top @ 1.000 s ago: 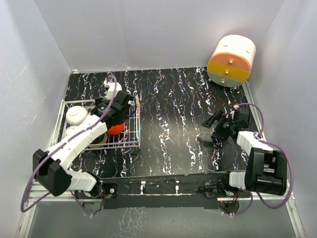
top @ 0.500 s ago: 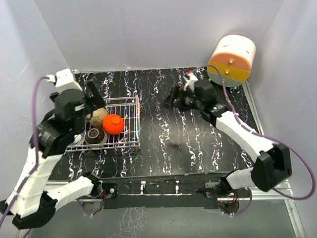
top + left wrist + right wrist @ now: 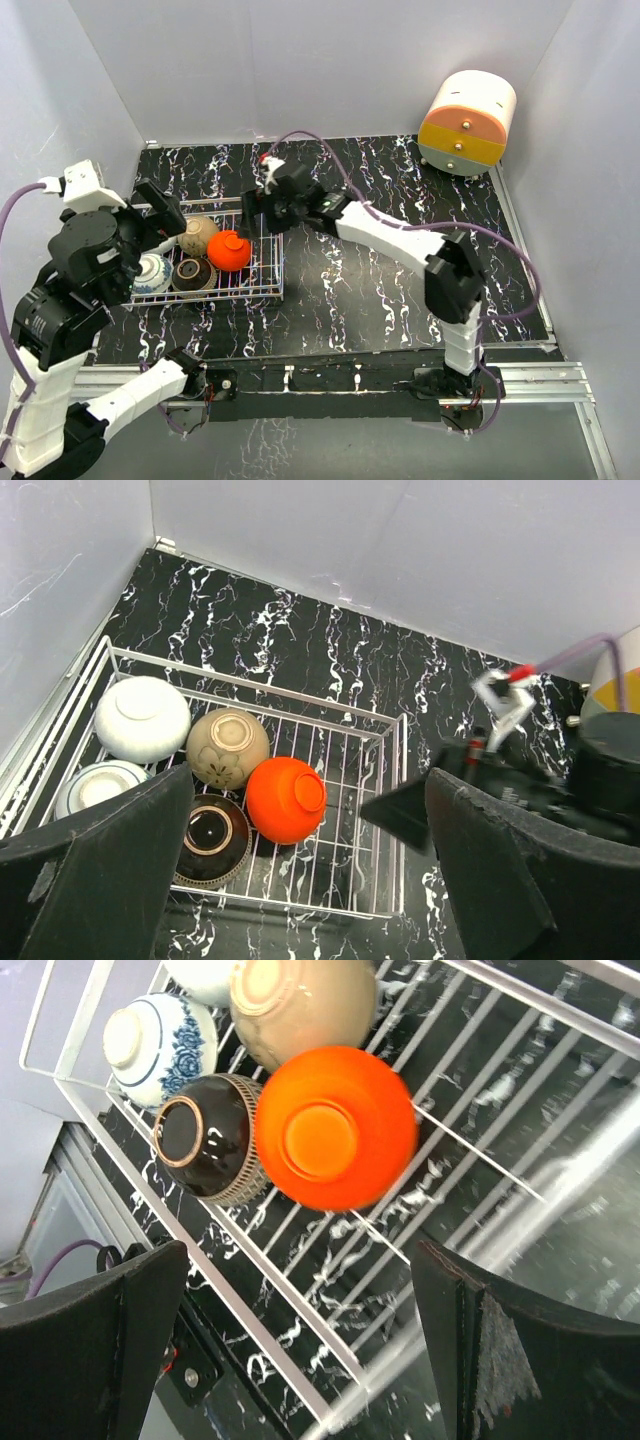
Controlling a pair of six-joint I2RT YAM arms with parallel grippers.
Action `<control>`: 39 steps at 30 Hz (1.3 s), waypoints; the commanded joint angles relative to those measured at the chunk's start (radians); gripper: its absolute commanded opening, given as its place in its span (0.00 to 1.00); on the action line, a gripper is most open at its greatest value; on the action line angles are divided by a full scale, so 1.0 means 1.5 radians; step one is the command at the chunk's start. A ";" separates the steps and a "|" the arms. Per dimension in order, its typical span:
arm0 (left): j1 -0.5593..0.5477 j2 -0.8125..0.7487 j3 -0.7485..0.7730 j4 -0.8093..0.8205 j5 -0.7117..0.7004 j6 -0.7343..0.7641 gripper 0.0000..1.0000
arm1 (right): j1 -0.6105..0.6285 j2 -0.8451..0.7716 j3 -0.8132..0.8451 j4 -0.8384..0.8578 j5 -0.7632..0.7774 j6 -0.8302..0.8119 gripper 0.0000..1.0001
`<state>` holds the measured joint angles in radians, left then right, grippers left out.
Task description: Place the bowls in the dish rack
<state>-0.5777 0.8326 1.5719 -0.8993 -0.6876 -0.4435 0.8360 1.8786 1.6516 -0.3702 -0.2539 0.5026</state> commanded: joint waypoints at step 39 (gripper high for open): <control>0.002 -0.072 -0.029 -0.045 -0.019 0.010 0.97 | 0.060 0.293 0.305 -0.082 0.119 -0.007 0.78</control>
<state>-0.5777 0.7292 1.5360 -0.9550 -0.6991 -0.4416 0.9340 2.3241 2.0853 -0.5110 -0.0956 0.5018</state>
